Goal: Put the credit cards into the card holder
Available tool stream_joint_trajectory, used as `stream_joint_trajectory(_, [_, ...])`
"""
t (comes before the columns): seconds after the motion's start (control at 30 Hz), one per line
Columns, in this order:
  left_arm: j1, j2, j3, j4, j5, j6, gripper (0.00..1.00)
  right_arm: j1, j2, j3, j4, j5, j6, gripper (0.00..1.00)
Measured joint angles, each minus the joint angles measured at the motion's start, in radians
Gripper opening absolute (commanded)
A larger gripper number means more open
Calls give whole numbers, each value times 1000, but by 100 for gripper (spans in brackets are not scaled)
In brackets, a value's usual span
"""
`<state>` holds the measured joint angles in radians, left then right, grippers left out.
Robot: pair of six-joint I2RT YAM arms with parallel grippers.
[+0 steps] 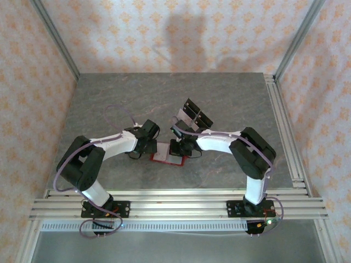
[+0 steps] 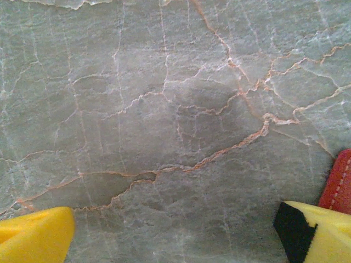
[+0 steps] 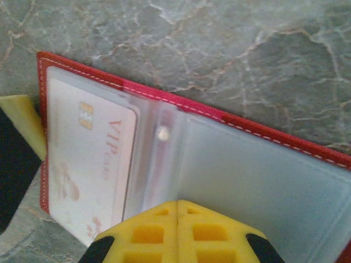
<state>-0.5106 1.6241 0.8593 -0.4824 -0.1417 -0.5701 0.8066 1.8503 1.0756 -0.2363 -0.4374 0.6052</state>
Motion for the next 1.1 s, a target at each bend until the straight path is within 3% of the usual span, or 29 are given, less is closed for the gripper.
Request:
stream_joint_trajectory(0.53, [0, -6, 0, -3, 0, 0, 97, -68, -34, -5, -52, 27, -53, 0])
stream_joint_trajectory(1.1, [0, -6, 0, -3, 3, 3, 97, -15, -41, 35, -69, 24, -42, 0])
